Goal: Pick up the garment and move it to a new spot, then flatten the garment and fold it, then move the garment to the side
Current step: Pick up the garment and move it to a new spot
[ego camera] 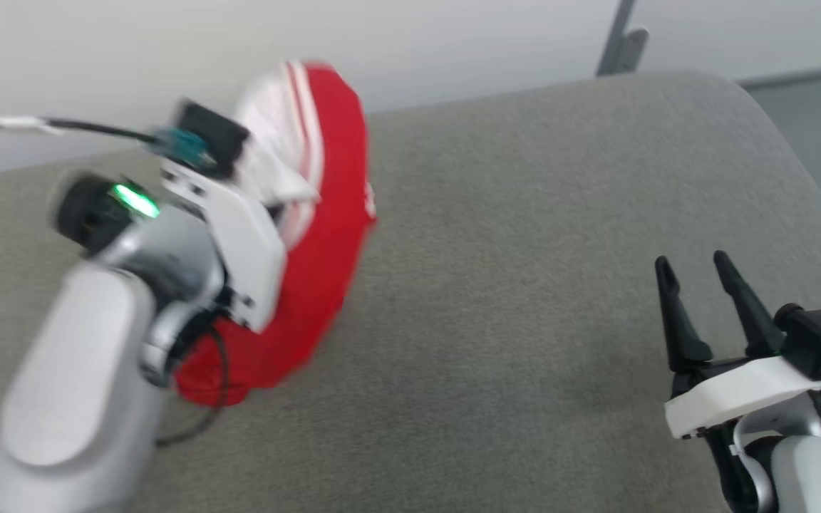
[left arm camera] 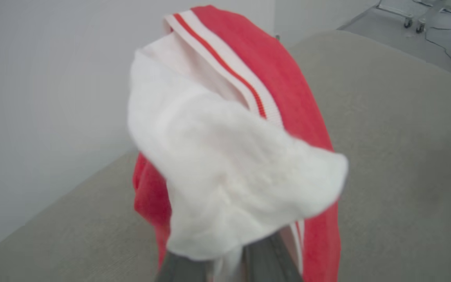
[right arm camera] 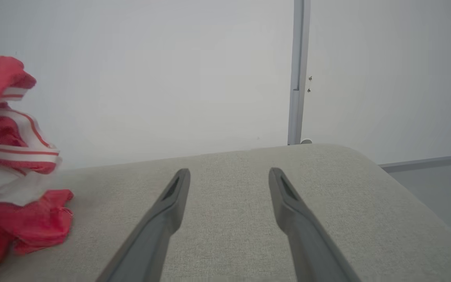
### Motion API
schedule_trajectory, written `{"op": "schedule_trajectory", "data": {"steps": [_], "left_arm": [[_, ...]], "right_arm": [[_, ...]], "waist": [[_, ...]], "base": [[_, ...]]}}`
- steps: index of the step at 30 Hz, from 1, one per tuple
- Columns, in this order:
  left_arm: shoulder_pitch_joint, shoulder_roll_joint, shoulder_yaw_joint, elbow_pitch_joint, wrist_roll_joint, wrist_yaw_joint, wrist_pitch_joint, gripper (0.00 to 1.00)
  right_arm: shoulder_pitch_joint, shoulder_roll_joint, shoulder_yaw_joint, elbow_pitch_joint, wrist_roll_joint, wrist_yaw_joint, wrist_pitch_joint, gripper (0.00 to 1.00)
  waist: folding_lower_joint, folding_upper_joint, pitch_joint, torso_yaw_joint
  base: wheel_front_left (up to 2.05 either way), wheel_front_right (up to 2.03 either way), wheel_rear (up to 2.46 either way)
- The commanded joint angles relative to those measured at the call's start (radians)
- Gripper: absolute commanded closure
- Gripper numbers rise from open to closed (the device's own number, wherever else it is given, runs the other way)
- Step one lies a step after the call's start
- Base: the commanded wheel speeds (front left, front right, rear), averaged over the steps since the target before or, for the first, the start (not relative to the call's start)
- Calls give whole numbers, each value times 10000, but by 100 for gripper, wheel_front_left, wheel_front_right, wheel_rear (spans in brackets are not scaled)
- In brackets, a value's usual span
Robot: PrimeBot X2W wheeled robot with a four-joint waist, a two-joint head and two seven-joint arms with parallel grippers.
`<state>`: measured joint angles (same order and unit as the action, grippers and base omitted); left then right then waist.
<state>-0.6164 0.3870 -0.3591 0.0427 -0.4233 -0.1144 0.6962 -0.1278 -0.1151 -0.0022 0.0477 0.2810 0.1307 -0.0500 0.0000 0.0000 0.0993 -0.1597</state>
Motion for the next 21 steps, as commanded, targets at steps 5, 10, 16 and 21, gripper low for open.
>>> {"op": "schedule_trajectory", "data": {"steps": [5, 10, 16, 21], "left_arm": [[320, -232, -792, 1026, -265, -90, 76, 100], [324, -416, -1661, 2546, -429, -153, -27, 100], [194, -661, -2752, 4797, -609, -157, -310, 100], [-49, -777, -3383, 5639, -1155, -161, -925, 0]], "right_arm": [[-197, 123, 247, 297, 120, 1, -283, 0], [-434, 182, 547, 669, 201, 1, -523, 0], [-741, 265, 911, 1125, 326, 1, -845, 0], [-873, 268, 1003, 1419, 353, 1, -1018, 0]], "waist": [[0, 0, 476, -524], [0, 0, 741, -842], [0, 0, 967, -1108], [0, 0, 962, -1056]], "base": [[0, 0, 0], [0, 0, 0], [0, 0, 0], [0, 0, 0]]}}
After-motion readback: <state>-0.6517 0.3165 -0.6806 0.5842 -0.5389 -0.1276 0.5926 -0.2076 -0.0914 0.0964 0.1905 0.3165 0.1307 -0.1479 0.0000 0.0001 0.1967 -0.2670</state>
